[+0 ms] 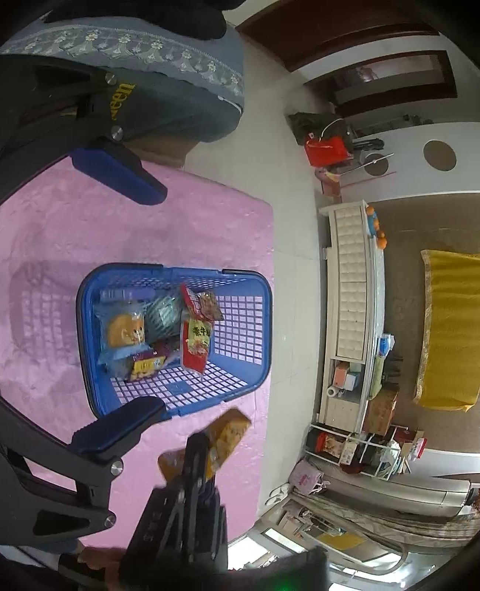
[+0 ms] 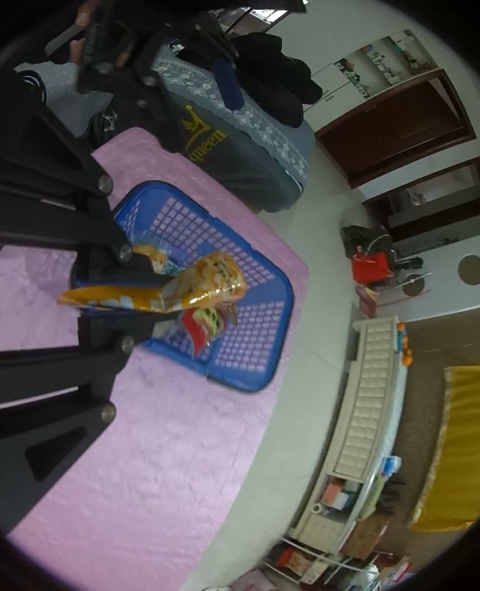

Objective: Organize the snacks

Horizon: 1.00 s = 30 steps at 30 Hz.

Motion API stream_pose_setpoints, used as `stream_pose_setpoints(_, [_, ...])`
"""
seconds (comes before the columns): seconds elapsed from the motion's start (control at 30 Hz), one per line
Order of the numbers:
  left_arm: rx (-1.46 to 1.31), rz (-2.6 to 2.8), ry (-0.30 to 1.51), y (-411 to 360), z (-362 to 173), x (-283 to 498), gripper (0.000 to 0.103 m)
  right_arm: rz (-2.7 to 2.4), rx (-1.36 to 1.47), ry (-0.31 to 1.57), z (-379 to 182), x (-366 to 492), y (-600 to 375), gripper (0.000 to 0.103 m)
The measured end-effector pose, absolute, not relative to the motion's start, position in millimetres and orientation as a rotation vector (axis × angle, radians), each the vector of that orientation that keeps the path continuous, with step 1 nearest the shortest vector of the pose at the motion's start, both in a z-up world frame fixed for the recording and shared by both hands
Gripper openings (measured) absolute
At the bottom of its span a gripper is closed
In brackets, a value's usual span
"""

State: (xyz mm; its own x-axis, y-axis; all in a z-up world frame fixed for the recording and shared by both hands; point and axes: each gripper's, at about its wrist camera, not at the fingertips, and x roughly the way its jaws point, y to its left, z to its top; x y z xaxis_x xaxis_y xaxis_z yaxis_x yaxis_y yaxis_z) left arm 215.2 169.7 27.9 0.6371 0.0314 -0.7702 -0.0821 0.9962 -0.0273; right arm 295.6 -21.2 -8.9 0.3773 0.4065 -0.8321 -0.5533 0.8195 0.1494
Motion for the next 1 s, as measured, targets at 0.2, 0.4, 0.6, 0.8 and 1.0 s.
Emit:
stream_pose_setpoints(0.2, [-0.056, 0.077, 0.899, 190, 7, 230, 0.103, 0.624, -0.064, 1.115, -45, 318, -7, 0.013])
stream_pose_setpoints(0.4, [-0.117, 0.062, 0.933, 204, -17, 243, 0.103, 0.583, -0.135, 1.148, -66, 321, 7, 0.014])
stream_pose_setpoints(0.6, [-0.113, 0.063, 0.95, 198, -27, 246, 0.103, 0.538, -0.202, 1.163, -77, 315, 3, 0.017])
stream_pose_setpoints(0.8, [-0.094, 0.062, 0.954, 191, -24, 243, 0.103, 0.513, -0.207, 1.167, -79, 311, -11, 0.033])
stream_pose_setpoints(1.0, [-0.093, 0.063, 0.949, 186, -21, 231, 0.103, 0.546, -0.183, 1.135, -68, 297, -15, 0.048])
